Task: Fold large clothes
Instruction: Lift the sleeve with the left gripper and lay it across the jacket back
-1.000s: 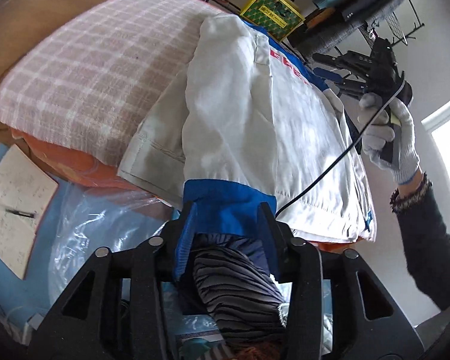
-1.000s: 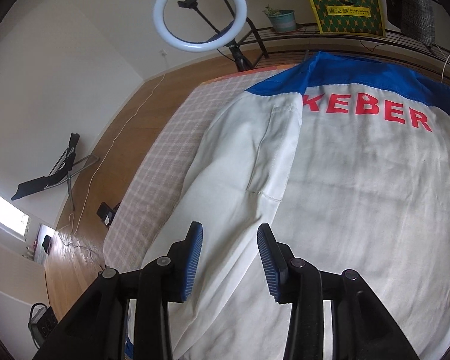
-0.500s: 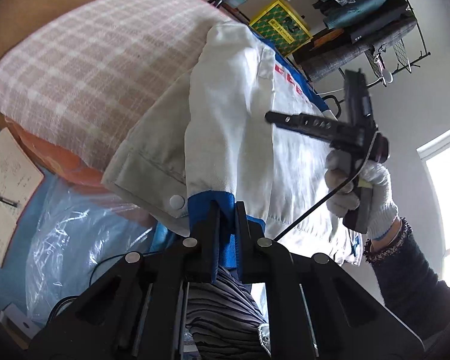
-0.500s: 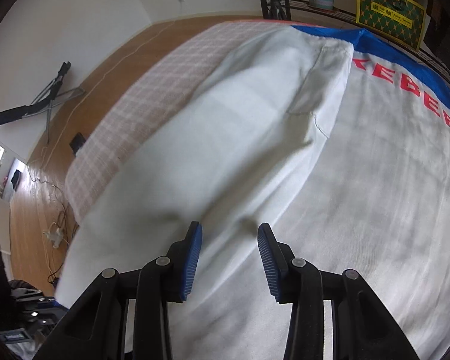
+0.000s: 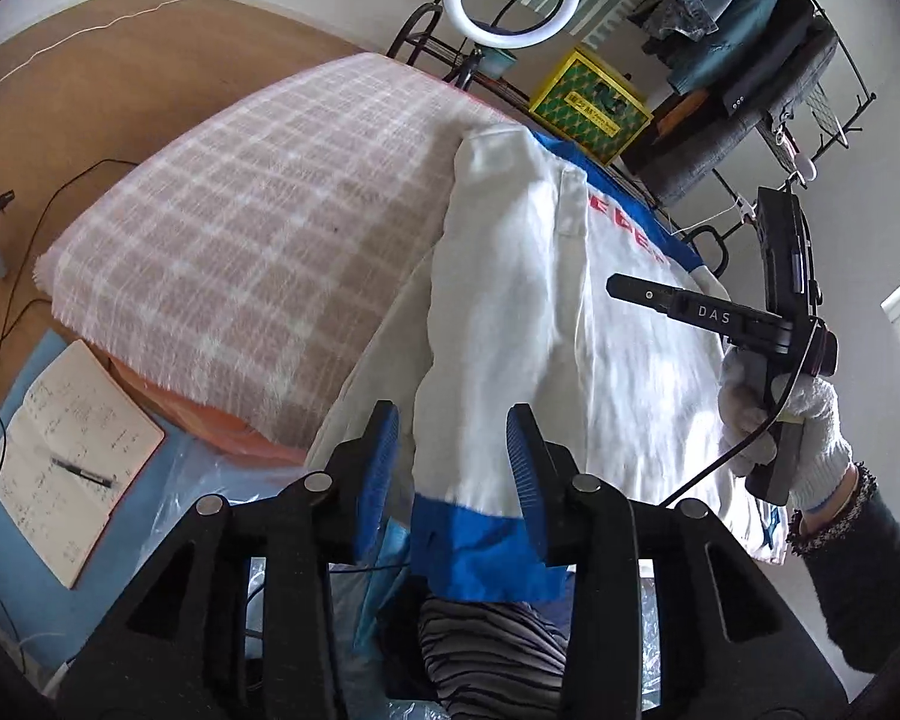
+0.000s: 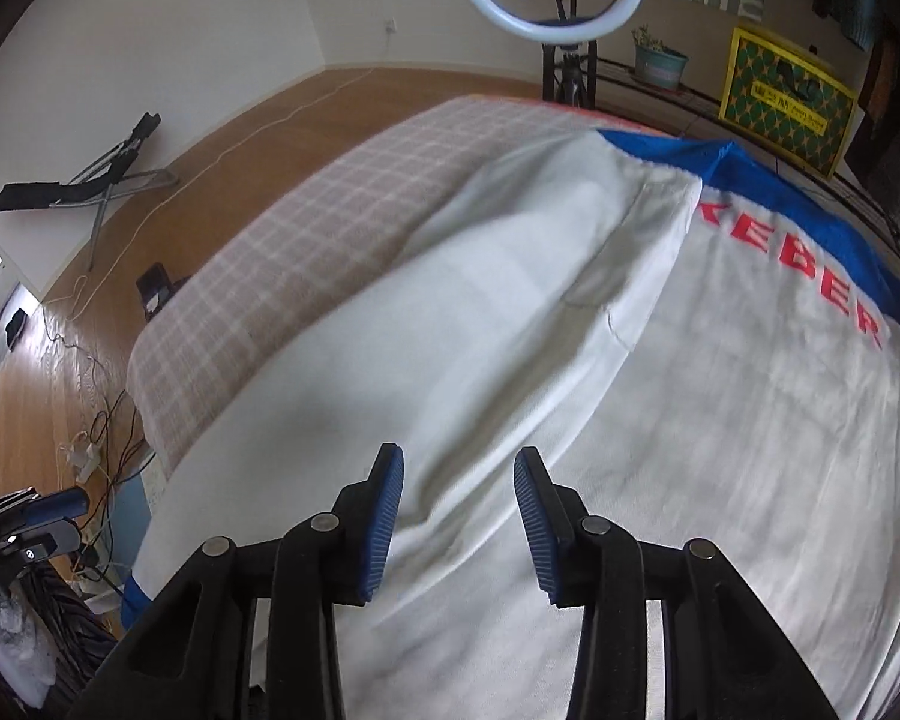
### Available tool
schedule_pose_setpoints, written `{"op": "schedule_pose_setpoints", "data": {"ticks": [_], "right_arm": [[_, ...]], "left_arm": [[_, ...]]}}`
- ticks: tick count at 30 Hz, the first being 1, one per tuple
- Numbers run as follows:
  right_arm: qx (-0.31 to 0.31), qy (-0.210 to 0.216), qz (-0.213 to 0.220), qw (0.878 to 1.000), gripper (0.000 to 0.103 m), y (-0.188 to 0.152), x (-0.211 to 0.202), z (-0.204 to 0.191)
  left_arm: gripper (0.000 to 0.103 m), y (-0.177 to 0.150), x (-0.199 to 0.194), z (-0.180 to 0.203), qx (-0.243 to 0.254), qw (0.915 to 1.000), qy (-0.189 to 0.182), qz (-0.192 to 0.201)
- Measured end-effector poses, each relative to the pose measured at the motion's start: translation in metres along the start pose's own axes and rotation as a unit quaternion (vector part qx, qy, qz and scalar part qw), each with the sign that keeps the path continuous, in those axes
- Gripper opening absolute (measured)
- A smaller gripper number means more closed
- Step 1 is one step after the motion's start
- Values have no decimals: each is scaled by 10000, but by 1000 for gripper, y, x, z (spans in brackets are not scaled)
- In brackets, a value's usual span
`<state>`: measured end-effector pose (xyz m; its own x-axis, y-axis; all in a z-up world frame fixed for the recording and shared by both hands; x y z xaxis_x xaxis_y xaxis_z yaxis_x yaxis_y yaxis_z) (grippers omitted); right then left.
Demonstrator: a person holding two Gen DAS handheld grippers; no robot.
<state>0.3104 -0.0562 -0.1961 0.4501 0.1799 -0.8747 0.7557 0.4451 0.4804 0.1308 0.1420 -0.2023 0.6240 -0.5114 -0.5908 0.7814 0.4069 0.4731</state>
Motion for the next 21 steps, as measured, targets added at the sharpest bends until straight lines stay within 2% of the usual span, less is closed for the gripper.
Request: {"op": "schedule_pose_setpoints", "data": {"ticks": [3,6,8,10,14,16,17,19,21], "right_arm": [[-5,36,153,9999,40,26,8,-13],[208,349,184,9990,40,49,21,-20],[268,466,231,9983,40,65,33,-29],[261,542,218,9980,40,75,48,-37],[79,433,-242,9987,40,65,88,-50],[-78,262,-391,9989,40,51,102,-51],[-107,235,-419,9988,40,47,106,-48],[0,309,-439,9986,40,46,103,-41],[166,431,-550,9974,40,47,95,-32]], "left_arm": [[37,22,19,0,-56,9999,-127,33],[37,41,45,4,14,9998,-218,48],[37,48,69,6,84,9997,-211,-75],[37,46,92,3,-30,9989,-358,-313],[37,21,127,-17,21,9966,158,-810],[36,12,124,-18,151,9977,137,-646],[36,11,122,-15,187,9970,158,-732],[36,13,113,-12,97,9964,164,-831],[37,14,87,-11,88,9980,139,-602]]}}
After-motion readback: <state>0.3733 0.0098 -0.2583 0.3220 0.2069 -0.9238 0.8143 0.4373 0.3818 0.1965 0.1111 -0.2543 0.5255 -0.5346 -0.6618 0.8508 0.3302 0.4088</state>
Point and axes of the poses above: each gripper's, at about its wrist camera, not at the fingertips, and x roughly the way its jaws point, z to its right, y to its top, the point moved 2 cm from there along x, roughly the way its jaws point, and after that the axes turned 13 degrees about -y, right-handed, at the moved point
